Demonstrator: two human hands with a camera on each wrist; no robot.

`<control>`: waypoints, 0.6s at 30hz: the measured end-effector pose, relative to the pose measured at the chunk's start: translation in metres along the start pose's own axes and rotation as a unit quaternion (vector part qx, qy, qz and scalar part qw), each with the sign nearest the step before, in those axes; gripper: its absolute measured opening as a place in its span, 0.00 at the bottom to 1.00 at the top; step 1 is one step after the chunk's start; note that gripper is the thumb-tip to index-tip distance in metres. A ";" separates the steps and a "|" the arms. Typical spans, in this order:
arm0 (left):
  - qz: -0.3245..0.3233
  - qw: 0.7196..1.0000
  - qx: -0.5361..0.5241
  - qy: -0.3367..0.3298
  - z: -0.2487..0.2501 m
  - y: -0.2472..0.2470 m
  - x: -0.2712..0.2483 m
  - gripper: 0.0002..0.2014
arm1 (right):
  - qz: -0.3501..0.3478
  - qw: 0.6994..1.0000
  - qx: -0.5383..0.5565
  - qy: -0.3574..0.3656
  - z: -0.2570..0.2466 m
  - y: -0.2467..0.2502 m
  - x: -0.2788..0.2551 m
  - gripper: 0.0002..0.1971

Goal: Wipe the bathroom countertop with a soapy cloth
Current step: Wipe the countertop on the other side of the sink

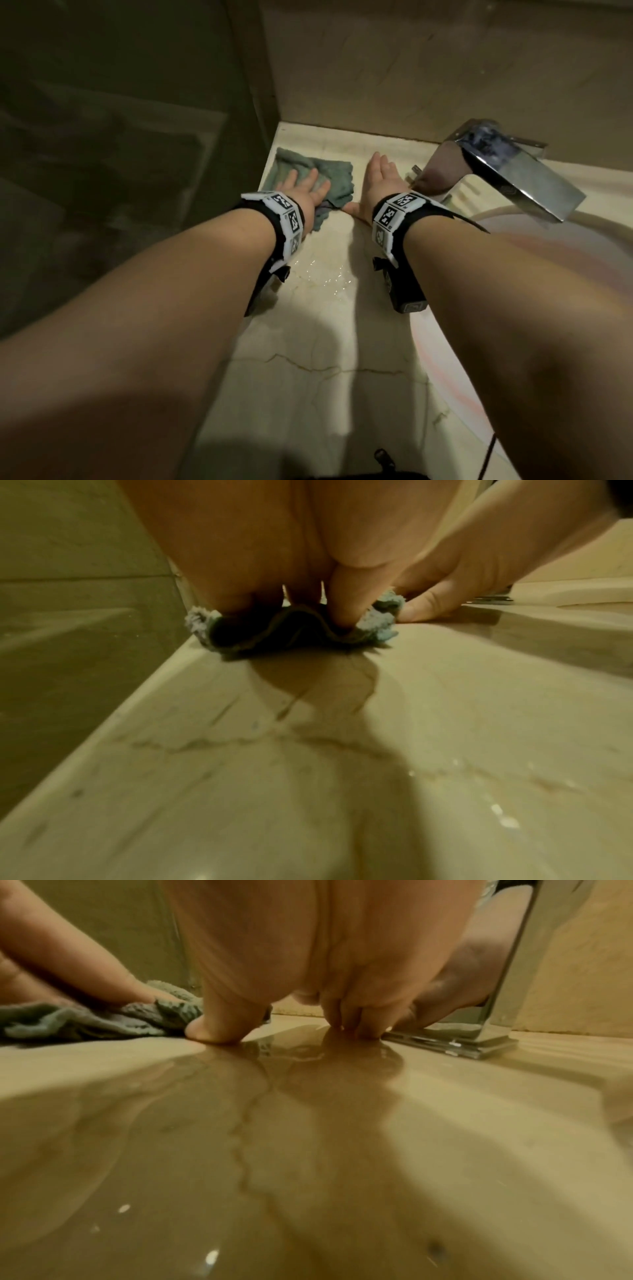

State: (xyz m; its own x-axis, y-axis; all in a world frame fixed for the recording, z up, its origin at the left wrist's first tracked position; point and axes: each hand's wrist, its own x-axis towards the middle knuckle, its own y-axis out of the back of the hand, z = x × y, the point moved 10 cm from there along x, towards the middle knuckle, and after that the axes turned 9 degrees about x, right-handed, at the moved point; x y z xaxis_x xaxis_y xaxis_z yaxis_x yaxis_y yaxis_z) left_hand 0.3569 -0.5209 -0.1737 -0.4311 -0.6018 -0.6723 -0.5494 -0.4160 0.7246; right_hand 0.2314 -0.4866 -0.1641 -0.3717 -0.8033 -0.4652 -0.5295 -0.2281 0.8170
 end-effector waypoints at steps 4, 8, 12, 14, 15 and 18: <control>-0.009 1.000 0.007 -0.008 0.002 0.000 -0.001 0.38 | -0.020 1.000 0.015 0.000 0.004 -0.002 -0.009 0.60; -0.005 1.000 0.012 -0.005 0.005 0.014 0.009 0.38 | -0.025 0.999 0.030 -0.007 0.005 0.000 -0.009 0.63; 0.006 1.000 0.018 0.000 0.015 0.033 0.027 0.44 | -0.036 0.999 0.039 -0.012 0.004 0.002 -0.009 0.64; 0.016 0.999 0.030 -0.008 0.022 0.045 0.036 0.50 | -0.038 0.998 0.038 -0.015 0.003 0.003 -0.009 0.65; 0.019 0.999 0.038 -0.013 0.025 0.051 0.041 0.51 | -0.039 0.998 0.037 -0.016 0.003 0.003 -0.008 0.65; 0.031 0.998 0.046 -0.022 0.030 0.064 0.051 0.48 | -0.046 0.998 0.036 -0.023 0.004 0.003 -0.006 0.66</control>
State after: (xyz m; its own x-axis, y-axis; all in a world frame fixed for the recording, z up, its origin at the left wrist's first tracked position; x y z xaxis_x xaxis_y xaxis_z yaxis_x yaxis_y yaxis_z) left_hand 0.2785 -0.5577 -0.1656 -0.4962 -0.5929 -0.6343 -0.5836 -0.3132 0.7492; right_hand 0.2295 -0.4806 -0.1605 -0.3530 -0.7538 -0.5543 -0.6154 -0.2592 0.7444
